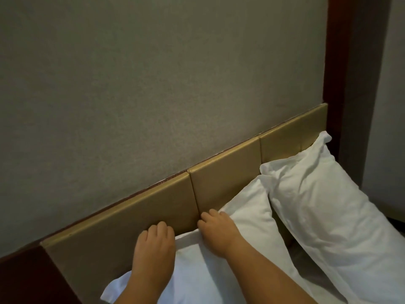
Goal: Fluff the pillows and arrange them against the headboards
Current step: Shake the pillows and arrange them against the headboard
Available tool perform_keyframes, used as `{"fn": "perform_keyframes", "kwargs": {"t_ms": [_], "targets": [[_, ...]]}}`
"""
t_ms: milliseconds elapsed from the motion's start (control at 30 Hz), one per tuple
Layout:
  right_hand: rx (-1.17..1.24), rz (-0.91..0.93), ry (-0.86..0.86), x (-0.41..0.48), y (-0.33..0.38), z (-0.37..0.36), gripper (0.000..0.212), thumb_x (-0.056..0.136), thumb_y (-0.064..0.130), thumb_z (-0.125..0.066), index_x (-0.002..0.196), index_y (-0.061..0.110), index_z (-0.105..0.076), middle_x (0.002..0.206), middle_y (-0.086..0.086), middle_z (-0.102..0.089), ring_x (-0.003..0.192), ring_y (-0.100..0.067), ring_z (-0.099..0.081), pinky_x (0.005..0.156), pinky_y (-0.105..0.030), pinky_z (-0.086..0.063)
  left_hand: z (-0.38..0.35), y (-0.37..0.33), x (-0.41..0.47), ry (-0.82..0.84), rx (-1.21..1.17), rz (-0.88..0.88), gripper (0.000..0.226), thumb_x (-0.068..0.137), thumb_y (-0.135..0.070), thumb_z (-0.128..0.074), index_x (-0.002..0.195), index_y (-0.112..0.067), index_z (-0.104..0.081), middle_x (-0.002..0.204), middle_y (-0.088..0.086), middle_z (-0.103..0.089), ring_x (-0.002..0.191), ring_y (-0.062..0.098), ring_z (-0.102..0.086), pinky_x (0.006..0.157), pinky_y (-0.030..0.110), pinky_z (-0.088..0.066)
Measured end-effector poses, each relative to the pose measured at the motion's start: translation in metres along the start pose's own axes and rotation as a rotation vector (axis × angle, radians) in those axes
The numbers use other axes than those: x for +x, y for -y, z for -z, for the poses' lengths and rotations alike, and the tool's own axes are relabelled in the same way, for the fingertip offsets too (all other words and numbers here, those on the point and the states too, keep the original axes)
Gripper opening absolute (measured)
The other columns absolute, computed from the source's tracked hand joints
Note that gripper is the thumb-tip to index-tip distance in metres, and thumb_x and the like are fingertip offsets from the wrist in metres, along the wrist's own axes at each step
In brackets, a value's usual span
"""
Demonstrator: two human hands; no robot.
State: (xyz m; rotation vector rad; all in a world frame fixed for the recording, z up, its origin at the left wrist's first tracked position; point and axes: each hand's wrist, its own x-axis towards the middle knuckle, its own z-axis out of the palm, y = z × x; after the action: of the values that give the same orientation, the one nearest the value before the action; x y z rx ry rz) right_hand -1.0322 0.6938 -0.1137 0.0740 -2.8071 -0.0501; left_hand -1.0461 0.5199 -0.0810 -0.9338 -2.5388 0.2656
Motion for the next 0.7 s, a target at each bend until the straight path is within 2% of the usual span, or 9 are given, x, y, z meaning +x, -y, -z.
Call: {"fn": "perform_keyframes", "kwargs": {"t_ms": [133,433,600,700], "targets": [[-0.032,-0.126,0.065,-0.003,-0.014,0.016,0.020,0.095,0.014,-0.048,0.112,0.009,-0.058,0.112,-0.013,-0.062,0.101,-0.030,-0.057,0.086,-0.038,-0.044,0.011,0.005,-0.004,-0.008,-0.010,0.028,0.030,0.099,-0.040,-0.041,0.126,-0.029,-0.047,0.130,-0.008,-0.050,0.112,0.010,-0.047,0.103,0.021,-0.033],[-0.068,-0.119,-0.032,0.013,-0.027,0.050,0.021,0.094,0.010,-0.050,0.111,0.006,-0.062,0.110,-0.015,-0.063,0.100,-0.028,-0.058,0.088,-0.037,-0.045,0.027,0.006,0.020,-0.051,-0.008,0.142,0.027,0.094,-0.045,-0.048,0.117,-0.032,-0.053,0.120,-0.012,-0.058,0.104,0.008,-0.055,0.098,0.020,-0.041],[-0.089,-0.087,-0.028,0.015,-0.032,0.059,0.020,0.094,0.013,-0.052,0.111,0.007,-0.063,0.109,-0.014,-0.064,0.099,-0.027,-0.058,0.088,-0.037,-0.046,0.029,0.007,0.024,-0.082,0.015,0.143,0.025,0.095,-0.045,-0.045,0.115,-0.032,-0.053,0.116,-0.013,-0.058,0.100,0.007,-0.056,0.095,0.018,-0.042],[-0.116,-0.054,0.008,0.021,-0.035,0.071,0.020,0.094,0.010,-0.051,0.109,0.007,-0.064,0.108,-0.013,-0.064,0.097,-0.027,-0.059,0.083,-0.036,-0.048,0.031,0.010,0.026,-0.104,0.037,0.156,0.023,0.095,-0.042,-0.044,0.112,-0.031,-0.054,0.113,-0.012,-0.060,0.097,0.007,-0.057,0.091,0.018,-0.042]]}}
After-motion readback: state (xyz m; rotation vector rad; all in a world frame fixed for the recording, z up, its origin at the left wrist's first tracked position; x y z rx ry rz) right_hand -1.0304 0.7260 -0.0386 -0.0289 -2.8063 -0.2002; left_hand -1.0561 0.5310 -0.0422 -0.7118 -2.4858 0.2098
